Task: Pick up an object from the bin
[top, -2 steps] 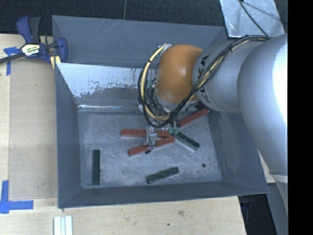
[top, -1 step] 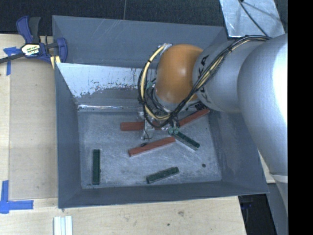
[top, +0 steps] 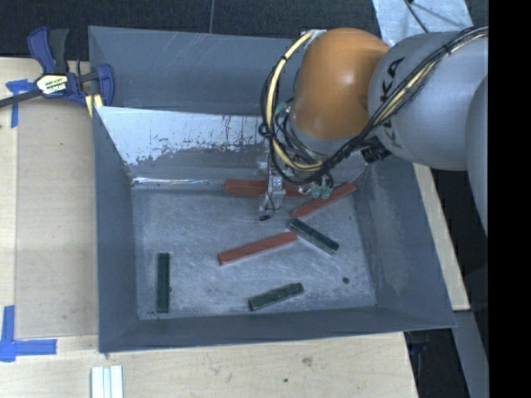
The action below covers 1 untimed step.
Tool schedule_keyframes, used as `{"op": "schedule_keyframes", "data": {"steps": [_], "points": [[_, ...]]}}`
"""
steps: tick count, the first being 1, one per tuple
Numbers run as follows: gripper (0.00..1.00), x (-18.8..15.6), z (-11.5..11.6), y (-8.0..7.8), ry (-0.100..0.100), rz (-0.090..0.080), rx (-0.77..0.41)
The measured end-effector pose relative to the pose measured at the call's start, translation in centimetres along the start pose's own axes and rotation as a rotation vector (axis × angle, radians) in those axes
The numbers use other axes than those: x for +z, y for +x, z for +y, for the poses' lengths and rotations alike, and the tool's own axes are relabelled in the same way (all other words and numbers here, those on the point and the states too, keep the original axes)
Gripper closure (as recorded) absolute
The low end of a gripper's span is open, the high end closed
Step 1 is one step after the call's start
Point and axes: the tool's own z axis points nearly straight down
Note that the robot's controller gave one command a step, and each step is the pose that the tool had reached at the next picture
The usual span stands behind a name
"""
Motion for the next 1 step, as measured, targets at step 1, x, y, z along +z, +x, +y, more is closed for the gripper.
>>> {"op": "schedule_keyframes", "data": {"steps": [1], "points": [[1.0,-9.91,0.48,-0.68,0.0,-0.001,-0.008]]}}
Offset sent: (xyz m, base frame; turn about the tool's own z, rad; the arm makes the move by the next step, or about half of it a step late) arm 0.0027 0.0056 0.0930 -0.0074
